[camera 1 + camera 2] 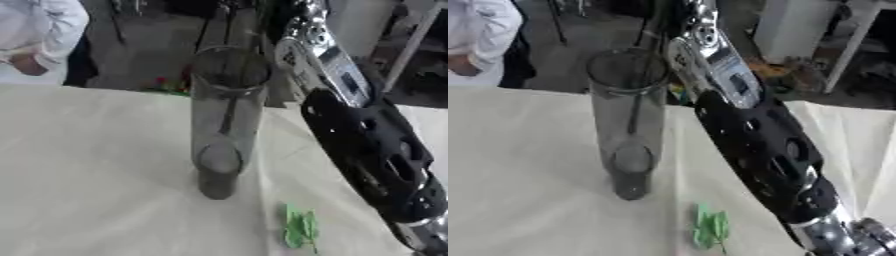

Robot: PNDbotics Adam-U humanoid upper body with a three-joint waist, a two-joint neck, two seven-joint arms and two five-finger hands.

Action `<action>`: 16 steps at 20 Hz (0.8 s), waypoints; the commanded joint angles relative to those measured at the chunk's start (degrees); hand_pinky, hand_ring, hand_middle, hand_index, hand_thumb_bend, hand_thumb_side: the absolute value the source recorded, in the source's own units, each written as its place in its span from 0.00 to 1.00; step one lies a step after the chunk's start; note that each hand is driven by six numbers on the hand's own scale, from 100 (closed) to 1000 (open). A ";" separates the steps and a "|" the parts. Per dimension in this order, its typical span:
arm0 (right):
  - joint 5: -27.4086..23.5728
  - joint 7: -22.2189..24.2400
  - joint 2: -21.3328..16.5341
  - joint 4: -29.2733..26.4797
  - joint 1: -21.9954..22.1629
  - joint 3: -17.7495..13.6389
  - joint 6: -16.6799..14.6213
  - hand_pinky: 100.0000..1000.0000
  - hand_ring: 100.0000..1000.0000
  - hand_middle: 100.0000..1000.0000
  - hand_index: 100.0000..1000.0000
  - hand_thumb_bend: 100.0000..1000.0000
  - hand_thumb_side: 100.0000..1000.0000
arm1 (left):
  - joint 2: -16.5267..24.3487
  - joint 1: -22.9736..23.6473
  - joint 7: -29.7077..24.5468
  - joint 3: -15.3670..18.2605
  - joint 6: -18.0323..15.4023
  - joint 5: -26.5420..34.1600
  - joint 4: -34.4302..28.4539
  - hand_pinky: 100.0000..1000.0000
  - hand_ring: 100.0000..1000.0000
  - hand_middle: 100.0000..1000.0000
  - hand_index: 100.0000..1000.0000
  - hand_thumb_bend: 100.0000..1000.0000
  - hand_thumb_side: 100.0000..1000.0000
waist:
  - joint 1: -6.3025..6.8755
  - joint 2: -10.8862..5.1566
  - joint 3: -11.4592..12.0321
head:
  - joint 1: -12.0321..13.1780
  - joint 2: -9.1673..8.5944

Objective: Arrange flowers into the vase.

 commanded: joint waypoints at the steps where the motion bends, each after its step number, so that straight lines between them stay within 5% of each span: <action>1: 1.80 0.39 -1.60 -1.66 -0.80 -0.28 1.06 0.03 0.15 0.00 0.00 0.00 0.82 | 0.85 -0.83 0.22 0.72 -0.13 0.15 -0.99 0.82 0.94 0.88 0.94 0.00 1.00 | 0.23 -1.67 -0.06 | 0.47 0.00; 16: 2.80 0.61 -2.11 -3.07 0.51 -0.15 2.30 0.08 0.22 0.00 0.06 0.08 0.90 | 0.67 -1.03 0.30 0.86 -0.27 0.36 -0.99 0.82 0.93 0.88 0.94 0.00 1.00 | 0.02 -2.29 -0.48 | 0.87 -0.26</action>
